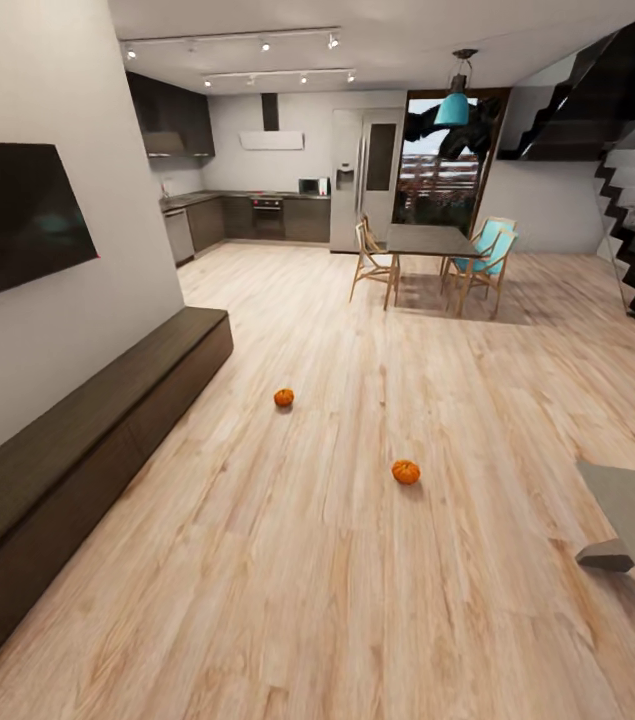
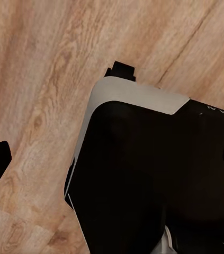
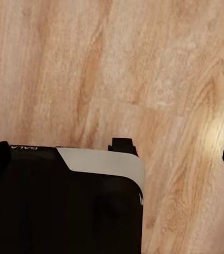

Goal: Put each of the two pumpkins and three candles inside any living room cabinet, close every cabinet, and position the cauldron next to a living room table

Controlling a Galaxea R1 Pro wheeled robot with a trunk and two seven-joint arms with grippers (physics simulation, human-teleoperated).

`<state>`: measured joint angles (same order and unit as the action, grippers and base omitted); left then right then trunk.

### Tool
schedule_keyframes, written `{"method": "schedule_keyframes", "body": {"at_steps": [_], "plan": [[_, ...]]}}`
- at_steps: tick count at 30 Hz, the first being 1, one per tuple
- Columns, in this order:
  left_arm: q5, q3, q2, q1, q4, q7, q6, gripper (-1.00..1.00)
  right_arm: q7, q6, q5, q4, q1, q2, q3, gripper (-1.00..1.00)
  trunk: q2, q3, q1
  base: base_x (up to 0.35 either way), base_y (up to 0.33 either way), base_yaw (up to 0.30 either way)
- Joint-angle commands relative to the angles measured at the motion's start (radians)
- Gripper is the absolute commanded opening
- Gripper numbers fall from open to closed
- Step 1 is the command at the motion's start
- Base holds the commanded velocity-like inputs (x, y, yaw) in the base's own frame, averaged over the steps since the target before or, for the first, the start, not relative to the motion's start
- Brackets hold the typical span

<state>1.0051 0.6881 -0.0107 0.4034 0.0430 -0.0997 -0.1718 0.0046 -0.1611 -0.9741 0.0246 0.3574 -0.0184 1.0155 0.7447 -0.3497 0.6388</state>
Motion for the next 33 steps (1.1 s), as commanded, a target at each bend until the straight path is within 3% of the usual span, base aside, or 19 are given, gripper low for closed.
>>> {"method": "schedule_keyframes", "body": {"at_steps": [1,17,33], "plan": [[0.000,0.000,0.000,0.000,0.000,0.000,0.000,1.00,0.000,0.000,0.000,0.000,0.000,0.000,0.000,1.00,0.000,-0.001,0.000,0.325,0.000,0.000],[0.000,-0.001,0.000,0.000,0.000,0.000,0.000,1.00,0.000,0.000,0.000,0.000,0.000,0.000,0.000,1.00,0.000,-0.026,0.000,0.325,0.000,0.000],[0.001,0.001,-0.017,0.000,0.000,0.000,0.000,1.00,0.000,0.000,0.000,0.000,0.000,0.001,0.000,1.00,0.000,-0.027,0.000,0.325,0.064,0.000]]}}
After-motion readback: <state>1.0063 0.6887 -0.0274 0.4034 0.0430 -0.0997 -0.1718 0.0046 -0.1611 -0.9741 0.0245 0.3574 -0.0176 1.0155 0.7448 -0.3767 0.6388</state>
